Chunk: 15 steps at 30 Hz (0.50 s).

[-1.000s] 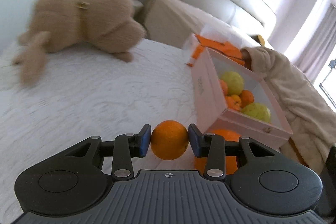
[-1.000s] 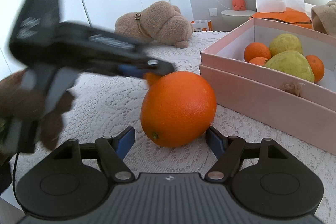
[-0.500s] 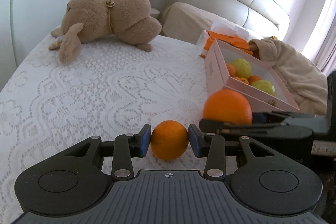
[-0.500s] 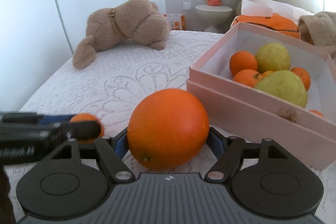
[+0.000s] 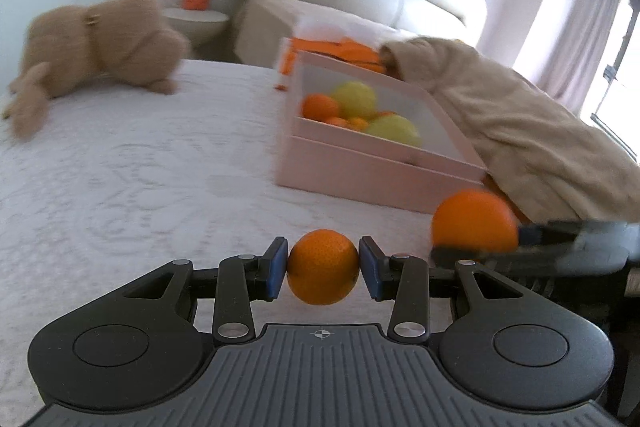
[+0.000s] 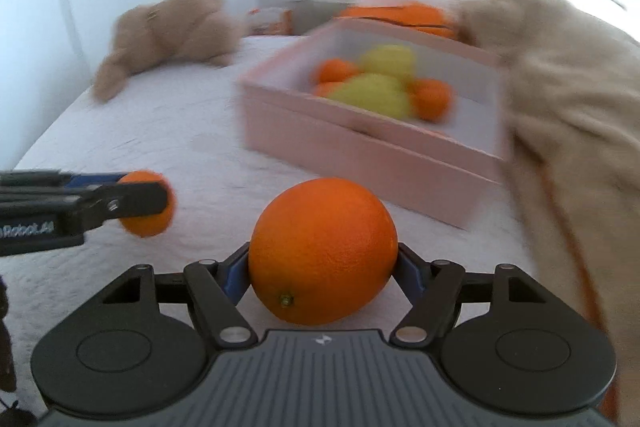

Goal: Organize fruits
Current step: 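Carry the mandarin and large orange into the pink box and open both grippers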

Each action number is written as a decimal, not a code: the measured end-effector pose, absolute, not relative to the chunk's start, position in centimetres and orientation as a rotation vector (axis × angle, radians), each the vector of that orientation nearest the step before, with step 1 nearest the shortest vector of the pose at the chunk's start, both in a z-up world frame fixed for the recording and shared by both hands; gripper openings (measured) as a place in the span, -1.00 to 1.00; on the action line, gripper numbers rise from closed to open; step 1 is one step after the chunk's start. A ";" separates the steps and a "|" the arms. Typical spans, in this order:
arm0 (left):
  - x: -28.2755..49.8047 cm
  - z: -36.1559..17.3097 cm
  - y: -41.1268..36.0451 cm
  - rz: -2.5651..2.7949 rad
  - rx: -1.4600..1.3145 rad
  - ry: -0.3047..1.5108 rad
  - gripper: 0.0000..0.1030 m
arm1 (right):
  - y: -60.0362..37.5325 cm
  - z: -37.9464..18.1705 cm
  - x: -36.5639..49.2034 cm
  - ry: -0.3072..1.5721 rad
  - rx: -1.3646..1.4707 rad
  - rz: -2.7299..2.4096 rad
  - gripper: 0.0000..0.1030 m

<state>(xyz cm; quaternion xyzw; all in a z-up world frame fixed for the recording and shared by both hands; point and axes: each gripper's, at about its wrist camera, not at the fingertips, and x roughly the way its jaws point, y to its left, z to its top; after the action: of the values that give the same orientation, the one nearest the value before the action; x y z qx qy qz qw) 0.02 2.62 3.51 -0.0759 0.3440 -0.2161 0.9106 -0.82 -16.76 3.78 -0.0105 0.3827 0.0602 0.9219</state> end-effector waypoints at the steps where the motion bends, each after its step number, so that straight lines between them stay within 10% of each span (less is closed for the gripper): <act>1: 0.1 3.8 1.9 -0.459 -0.144 0.710 -0.15 | -17.8 4.2 -1.0 0.771 0.004 0.101 0.41; 15: 7.3 13.7 -3.9 -0.503 -0.079 0.535 -0.14 | -23.5 19.0 4.2 0.434 0.182 0.094 0.41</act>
<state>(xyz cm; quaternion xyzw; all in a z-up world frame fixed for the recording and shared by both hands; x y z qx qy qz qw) 7.30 -3.93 13.67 -0.0386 0.2614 -0.2457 0.9327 4.20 -23.46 19.04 0.0903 0.2151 0.0467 0.9713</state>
